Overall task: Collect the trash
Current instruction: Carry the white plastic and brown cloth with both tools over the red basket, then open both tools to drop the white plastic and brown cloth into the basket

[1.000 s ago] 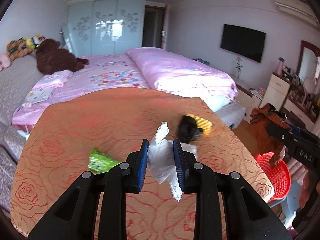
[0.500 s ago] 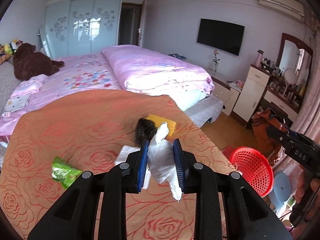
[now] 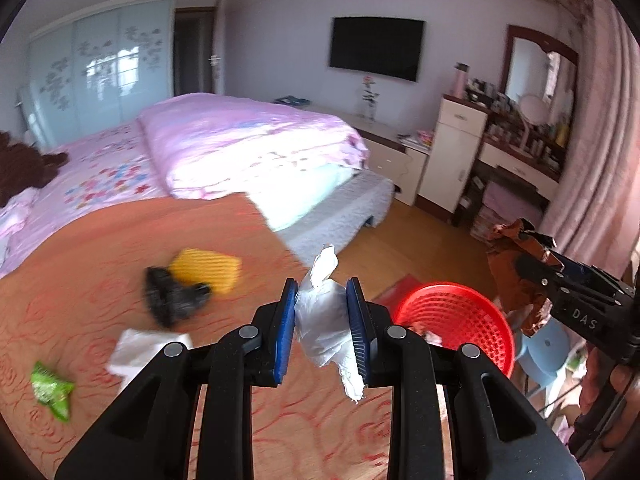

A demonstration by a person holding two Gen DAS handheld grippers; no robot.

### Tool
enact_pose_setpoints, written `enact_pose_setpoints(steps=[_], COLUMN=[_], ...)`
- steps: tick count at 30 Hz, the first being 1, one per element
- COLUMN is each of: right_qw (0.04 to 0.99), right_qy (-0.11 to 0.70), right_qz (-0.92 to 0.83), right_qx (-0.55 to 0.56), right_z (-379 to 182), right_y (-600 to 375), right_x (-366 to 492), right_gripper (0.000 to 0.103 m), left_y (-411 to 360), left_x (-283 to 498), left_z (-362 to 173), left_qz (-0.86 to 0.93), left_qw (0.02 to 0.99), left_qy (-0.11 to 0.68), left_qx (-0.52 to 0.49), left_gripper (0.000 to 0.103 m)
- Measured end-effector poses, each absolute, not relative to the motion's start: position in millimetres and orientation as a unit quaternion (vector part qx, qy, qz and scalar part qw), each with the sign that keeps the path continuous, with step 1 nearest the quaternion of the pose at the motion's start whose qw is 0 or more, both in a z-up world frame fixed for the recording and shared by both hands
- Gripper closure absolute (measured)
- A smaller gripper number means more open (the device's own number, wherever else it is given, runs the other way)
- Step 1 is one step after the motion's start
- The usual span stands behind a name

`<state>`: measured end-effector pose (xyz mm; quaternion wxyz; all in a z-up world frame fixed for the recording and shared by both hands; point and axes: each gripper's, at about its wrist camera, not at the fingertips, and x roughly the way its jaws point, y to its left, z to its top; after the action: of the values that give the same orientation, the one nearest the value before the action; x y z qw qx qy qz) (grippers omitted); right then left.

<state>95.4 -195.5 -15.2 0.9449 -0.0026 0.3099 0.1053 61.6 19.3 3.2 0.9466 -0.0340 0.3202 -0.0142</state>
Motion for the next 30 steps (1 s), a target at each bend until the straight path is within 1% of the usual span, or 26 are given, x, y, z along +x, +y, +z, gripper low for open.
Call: enact_pose_setpoints(steps=[8, 20, 23, 25, 26, 28, 29, 30], right_qw=[0.942, 0.933, 0.929, 0.926, 0.925, 0.924, 0.923, 0.923], right_qy=[0.325, 0.353, 0.363, 0.369, 0.371, 0.374, 0.376, 0.378], right_qz=[0.076, 0.049, 0.047, 0.048, 0.048, 0.046, 0.045, 0.043], right_qx=[0.022, 0.049, 0.055, 0.058, 0.06, 0.062, 0.063, 0.066], right_z=[-29, -49, -54, -58, -59, -60, -61, -62], right_y=[-220, -240, -242, -242, -243, -243, -243, -244], right_x=[102, 114, 119, 120, 121, 122, 122, 123], right_gripper=[0.052, 0.051, 0.051, 0.05, 0.049, 0.046, 0.043, 0.041], left_y=[-23, -66, -75, -78, -79, -78, -79, -78], left_x=[88, 126, 129, 130, 130, 130, 130, 130], left_z=[-5, -45, -50, -55, -57, -60, -61, -62], left_qz=[-0.058, -0.102, -0.117, -0.123, -0.124, -0.125, -0.126, -0.127], left_qw=[0.942, 0.914, 0.908, 0.906, 0.905, 0.903, 0.902, 0.901], left_qy=[0.331, 0.394, 0.402, 0.406, 0.407, 0.411, 0.414, 0.416], left_qx=[-0.013, 0.0, 0.008, 0.011, 0.012, 0.008, 0.006, 0.003], left_gripper=[0.079, 0.078, 0.075, 0.066, 0.064, 0.054, 0.05, 0.044])
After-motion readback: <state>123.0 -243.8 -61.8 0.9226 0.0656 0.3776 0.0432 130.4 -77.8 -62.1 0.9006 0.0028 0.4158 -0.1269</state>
